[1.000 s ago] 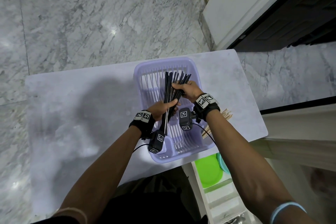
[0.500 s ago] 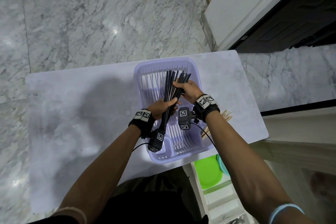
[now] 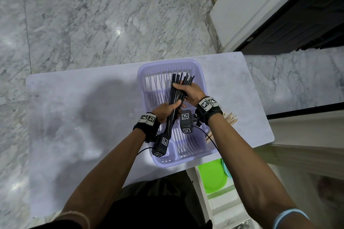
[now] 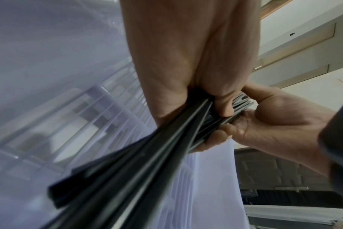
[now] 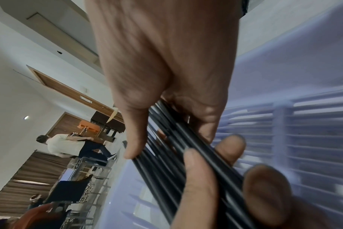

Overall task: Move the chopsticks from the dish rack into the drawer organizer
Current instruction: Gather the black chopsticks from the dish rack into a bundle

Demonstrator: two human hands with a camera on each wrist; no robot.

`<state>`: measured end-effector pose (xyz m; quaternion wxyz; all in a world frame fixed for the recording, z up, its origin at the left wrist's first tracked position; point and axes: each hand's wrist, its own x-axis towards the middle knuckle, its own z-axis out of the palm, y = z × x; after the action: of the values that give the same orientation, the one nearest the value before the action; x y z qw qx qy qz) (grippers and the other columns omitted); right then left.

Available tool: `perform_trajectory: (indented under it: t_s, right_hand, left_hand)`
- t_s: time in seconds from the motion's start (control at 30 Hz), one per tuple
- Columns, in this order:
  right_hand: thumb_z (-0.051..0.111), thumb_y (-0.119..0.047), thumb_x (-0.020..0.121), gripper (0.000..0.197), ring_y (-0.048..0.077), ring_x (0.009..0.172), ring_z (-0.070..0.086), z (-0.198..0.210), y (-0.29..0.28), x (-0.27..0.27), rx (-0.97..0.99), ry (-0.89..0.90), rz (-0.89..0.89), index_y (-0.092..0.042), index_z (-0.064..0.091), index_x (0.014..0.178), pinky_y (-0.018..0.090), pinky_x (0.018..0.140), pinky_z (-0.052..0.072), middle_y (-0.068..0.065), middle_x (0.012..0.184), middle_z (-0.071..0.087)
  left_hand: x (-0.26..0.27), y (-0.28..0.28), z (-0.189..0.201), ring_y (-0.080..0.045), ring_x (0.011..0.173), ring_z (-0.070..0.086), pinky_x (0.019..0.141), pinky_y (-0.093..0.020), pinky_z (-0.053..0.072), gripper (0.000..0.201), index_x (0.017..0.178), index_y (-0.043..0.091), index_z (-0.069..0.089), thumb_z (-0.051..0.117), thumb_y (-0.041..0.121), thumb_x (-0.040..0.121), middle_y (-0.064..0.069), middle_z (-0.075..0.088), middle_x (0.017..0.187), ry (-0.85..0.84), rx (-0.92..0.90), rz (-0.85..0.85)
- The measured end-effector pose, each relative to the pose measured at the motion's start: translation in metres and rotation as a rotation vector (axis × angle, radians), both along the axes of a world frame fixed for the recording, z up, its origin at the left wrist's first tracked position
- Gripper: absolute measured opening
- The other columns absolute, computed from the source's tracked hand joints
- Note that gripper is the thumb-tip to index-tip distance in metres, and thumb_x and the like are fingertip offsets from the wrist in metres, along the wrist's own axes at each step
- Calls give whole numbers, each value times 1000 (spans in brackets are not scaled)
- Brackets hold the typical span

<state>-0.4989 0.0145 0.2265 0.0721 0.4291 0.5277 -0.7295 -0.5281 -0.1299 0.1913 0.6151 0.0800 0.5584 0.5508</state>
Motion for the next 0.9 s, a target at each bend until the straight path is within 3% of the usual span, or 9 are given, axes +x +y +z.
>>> perform_trajectory:
  t_s: [0.1, 0.23, 0.33, 0.67, 0.8, 0.9]
  right_hand:
    - [76, -12, 81, 25, 24, 58, 66, -1, 2, -1, 3, -23, -25, 3, 63, 97, 23, 43, 50, 14, 76, 66]
    - [75, -17, 82, 16, 23, 82, 66, -2, 4, -2, 26, -63, -19, -7, 66, 92, 29, 71, 53, 9, 84, 69]
    - [69, -17, 88, 10, 17, 77, 67, 3, 3, -1, 31, -67, -7, -9, 66, 94, 25, 65, 53, 5, 84, 69]
    - [70, -14, 86, 21, 19, 83, 68, 12, 3, 2, 4, -6, -39, -8, 65, 105, 27, 69, 57, 6, 91, 71]
    - [70, -9, 85, 18, 22, 84, 67, 17, 5, -3, 20, 31, -77, -8, 63, 102, 27, 64, 56, 9, 93, 69]
    - [69, -8, 86, 12, 18, 76, 65, 27, 10, -7, 70, 53, -89, -16, 60, 88, 24, 60, 54, 5, 84, 66]
  left_hand:
    - [0, 0, 0, -34, 91, 53, 83, -43, 47, 38, 105, 7, 64, 48, 41, 99, -23, 54, 100, -29, 2, -12]
    - [-3, -1, 0, -23, 76, 57, 70, -28, 52, 34, 102, 7, 63, 43, 34, 102, -15, 57, 88, -29, 28, -13]
    - [-3, -2, 1, -17, 64, 57, 59, -22, 51, 32, 99, 6, 62, 42, 31, 103, -9, 56, 78, -20, 27, -24]
    - [-2, -3, 4, -12, 50, 49, 51, -21, 44, 36, 80, 11, 60, 47, 38, 100, 2, 52, 60, 141, 1, 5]
    - [3, 1, 8, -11, 43, 45, 46, -22, 42, 39, 70, 12, 56, 54, 40, 97, 3, 50, 52, 196, -29, 109]
    - [4, 4, 7, -12, 41, 43, 45, -23, 40, 39, 68, 12, 53, 58, 41, 94, 1, 49, 51, 211, -44, 155]
